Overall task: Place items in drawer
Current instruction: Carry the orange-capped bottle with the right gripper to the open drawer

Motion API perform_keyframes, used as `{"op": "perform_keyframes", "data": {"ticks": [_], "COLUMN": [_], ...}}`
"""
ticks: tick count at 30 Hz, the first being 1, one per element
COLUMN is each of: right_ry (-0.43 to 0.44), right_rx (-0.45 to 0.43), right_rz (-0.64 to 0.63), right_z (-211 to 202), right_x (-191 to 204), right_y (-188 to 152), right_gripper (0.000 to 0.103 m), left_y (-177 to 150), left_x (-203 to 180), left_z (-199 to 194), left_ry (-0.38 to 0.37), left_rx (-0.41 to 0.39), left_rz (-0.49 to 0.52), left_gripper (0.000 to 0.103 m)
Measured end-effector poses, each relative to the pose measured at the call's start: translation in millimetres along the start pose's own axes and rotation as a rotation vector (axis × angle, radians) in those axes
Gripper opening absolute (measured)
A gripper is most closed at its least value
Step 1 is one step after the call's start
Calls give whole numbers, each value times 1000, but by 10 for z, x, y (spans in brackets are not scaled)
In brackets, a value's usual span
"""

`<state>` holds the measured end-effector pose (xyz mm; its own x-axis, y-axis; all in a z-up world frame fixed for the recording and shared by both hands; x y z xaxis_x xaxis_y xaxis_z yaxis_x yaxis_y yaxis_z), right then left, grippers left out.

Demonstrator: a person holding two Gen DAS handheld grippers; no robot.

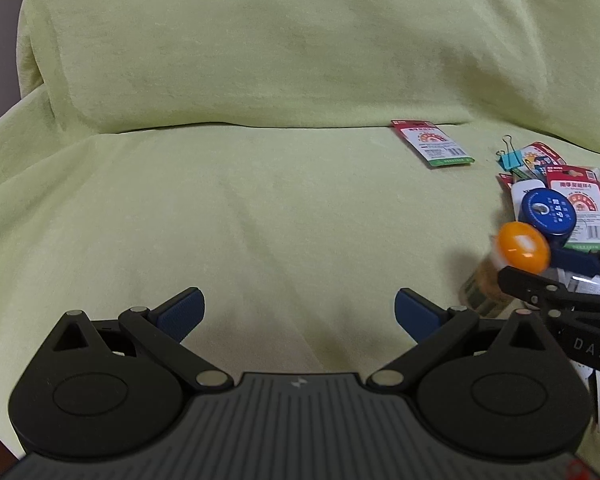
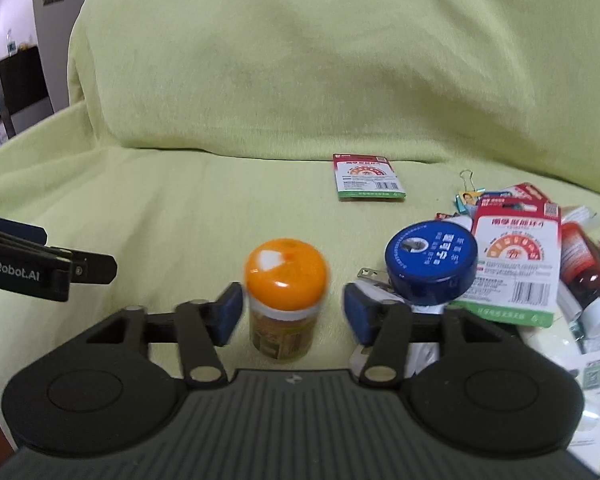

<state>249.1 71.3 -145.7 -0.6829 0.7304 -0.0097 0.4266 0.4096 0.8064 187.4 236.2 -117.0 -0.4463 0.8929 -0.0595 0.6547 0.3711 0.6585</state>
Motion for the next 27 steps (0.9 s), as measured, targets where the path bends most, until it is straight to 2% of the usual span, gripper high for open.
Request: {"op": "perform_keyframes", "data": {"ticks": [1,9,12,15,21,27], "right_ry": [-2,-5,-4,6,1,-27], "right_rx": [2,32,67,94,77,61], "right_rz": [-6,-42,-24,-1,45,89], "right_z": [-5,71,128,177,131,-87], "right_x": [11,107,100,102,73,17], "right_y": [26,120,98,55,19,26], "right_gripper": [66,66,59,43,42,42], "left_y": [-4,-30,-51,-61,-86,-89], "left_x": [-6,21,22,11,49,2], "left_z": [-8,-7,18,38,7,-85], "left_ry": [-2,14,21,26,36,25], "left_rx": [1,7,15,22,31,25], "left_rz": [1,3,7,8,7,20], "left_gripper": [102,102,102,102,102,102]}}
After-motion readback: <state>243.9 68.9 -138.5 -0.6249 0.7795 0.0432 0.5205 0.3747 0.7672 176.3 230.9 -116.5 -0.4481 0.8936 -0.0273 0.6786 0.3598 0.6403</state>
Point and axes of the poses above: each gripper's, at about its wrist camera, not at the fingertips, and z roughly the way its jaws point, x to its left, y to its top, the point moved 8 cm from there along z, roughly the way its jaws point, and after that the axes turned 10 degrees about -z, right-handed, at the moved point
